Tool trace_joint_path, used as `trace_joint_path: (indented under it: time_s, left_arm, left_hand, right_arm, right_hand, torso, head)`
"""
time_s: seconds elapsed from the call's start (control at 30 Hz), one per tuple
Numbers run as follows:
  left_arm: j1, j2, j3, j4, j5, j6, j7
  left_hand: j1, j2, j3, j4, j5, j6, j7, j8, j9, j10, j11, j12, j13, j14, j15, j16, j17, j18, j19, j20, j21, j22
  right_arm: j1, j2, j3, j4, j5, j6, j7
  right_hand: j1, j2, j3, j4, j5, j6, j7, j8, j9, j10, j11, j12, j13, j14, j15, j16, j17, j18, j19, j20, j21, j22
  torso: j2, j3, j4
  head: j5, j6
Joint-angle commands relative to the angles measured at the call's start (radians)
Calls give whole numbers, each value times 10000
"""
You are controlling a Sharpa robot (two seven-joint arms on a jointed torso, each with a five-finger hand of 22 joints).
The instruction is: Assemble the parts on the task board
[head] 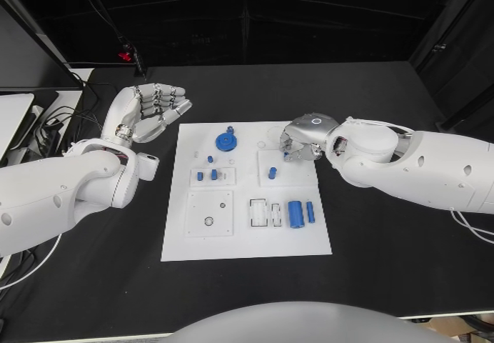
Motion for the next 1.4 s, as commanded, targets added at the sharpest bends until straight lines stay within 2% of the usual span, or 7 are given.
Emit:
trace_joint_path:
  time_s: [0.03, 0.33, 0.47, 0.6, 0.77, 1.17, 1.4]
  left_arm:
    - [14, -3, 9, -1, 130, 10, 905]
    - [14, 5, 9, -16, 134, 33, 871]
    - [14, 12, 9, -19, 134, 55, 859]
    - [14, 8, 9, -19, 134, 70, 850]
    - [14, 5, 9, -21, 134, 87, 836]
    - [14, 12, 9, -46, 134, 133, 792]
    - [14, 16, 9, -55, 134, 167, 769]
  left_hand:
    - [33, 67, -39, -2, 34, -84, 260, 34, -11, -70, 14, 46, 8, 56, -10, 68, -12, 117, 67, 3, -2, -17]
    - [64, 85, -40, -5, 46, -90, 258, 56, -10, -73, 12, 69, 8, 61, -13, 83, -29, 115, 83, 0, -4, -32]
    - [90, 107, -42, -5, 60, -94, 255, 78, -10, -75, 9, 92, 9, 65, -14, 96, -45, 114, 95, -2, -7, -47]
    - [100, 120, -43, -4, 64, -95, 253, 89, -9, -73, 7, 104, 9, 67, -16, 103, -53, 113, 100, -3, -9, -55]
    - [118, 143, -46, -3, 70, -93, 249, 111, -8, -68, 4, 127, 10, 69, -17, 115, -67, 112, 109, -5, -13, -68]
    - [152, 181, -52, -4, 88, -89, 242, 147, -6, -60, -3, 165, 11, 72, -21, 134, -92, 111, 120, -7, -21, -91]
    - [169, 203, -54, -4, 99, -88, 238, 165, -6, -56, -6, 184, 11, 74, -23, 144, -104, 111, 126, -9, -25, -103]
  right_arm:
    - [0, 16, 5, 29, -85, 118, -34]
    - [-13, 23, 5, 44, -85, 263, -107]
    - [-20, 20, 4, 32, -85, 324, -151]
    - [-35, 38, 4, 21, -85, 374, -198]
    - [-48, 57, 4, 20, -85, 424, -286]
    - [-58, 57, 4, 49, -199, 400, -433]
    - [-62, 65, 4, 113, -478, 364, -532]
  right_hand:
    - [-4, -80, 49, -3, -25, 76, -4, -65, -4, 86, 17, -75, -11, 591, -93, -13, 99, -73, -13, -87, 11, 1202]
    - [11, -78, 206, -6, -24, 303, -64, -104, 12, 438, -52, -241, -11, 594, -145, -11, 97, -72, -13, -131, 8, 1204]
    - [26, -79, 281, -4, -24, 431, -90, -109, 18, 627, -86, -322, -13, 593, -176, -13, 89, -73, -10, -158, 10, 1208]
    - [33, -71, 348, -4, -24, 553, -107, -110, 23, 806, -116, -392, -12, 590, -203, -23, 65, -69, -17, -182, -4, 1200]
    - [82, -79, 452, -5, -23, 722, -124, -116, 27, 1100, -157, -487, -14, 587, -238, -33, 44, -69, -18, -218, -11, 1199]
    - [136, -141, 636, -8, -24, 906, -172, -207, 14, 1583, -230, -725, -17, 587, -296, -42, 26, -71, -15, -276, -19, 1200]
    - [199, -141, 790, -18, -23, 1181, -267, -171, 43, 1848, -300, -878, -14, 593, -350, -36, 40, -77, 2, -318, 0, 1216]
  torso:
    - [7, -2, 4]
    - [1, 0, 1]
    - [5, -3, 15]
    - [1, -2, -4]
    - [6, -1, 6]
    - [7, 0, -1]
    - [7, 3, 2]
  head:
    - [17, 2]
    - [33, -23]
    - [-32, -32]
    - [0, -31]
    - [-1, -28]
    - [-6, -24]
    - [-21, -24]
